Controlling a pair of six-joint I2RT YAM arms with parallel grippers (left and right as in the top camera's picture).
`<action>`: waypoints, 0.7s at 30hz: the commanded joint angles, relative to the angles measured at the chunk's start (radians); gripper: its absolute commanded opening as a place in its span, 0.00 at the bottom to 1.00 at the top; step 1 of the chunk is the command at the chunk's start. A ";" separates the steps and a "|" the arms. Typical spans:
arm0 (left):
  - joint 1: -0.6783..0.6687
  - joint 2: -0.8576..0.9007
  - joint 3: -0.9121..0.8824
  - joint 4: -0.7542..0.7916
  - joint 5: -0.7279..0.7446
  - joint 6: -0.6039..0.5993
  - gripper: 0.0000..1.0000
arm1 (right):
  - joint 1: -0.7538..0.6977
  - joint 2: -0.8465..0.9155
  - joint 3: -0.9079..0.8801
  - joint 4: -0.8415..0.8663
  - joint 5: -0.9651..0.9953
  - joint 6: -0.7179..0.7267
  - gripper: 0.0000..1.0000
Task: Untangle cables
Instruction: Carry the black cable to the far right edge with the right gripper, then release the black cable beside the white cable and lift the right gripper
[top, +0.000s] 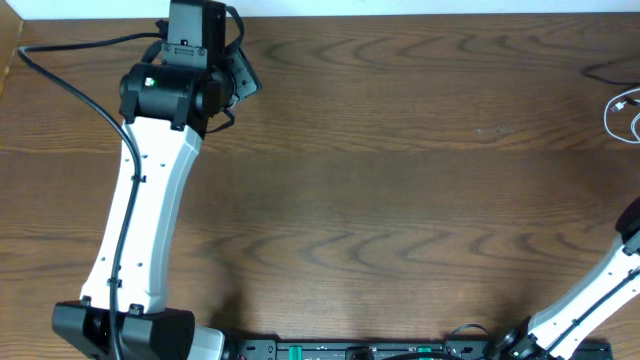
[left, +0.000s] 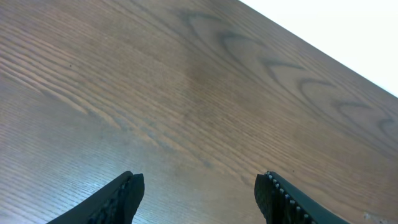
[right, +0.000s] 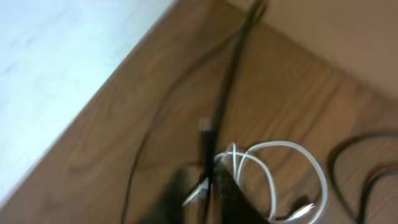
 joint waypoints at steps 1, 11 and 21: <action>-0.003 0.014 0.003 -0.002 0.020 -0.006 0.63 | -0.023 0.013 -0.002 -0.013 -0.036 0.017 0.95; -0.002 0.016 0.003 0.004 0.019 -0.004 0.63 | -0.020 -0.047 0.009 -0.116 -0.175 0.018 0.99; -0.002 0.011 0.003 0.021 0.016 0.112 0.64 | 0.213 -0.303 0.009 -0.240 -0.166 -0.252 0.99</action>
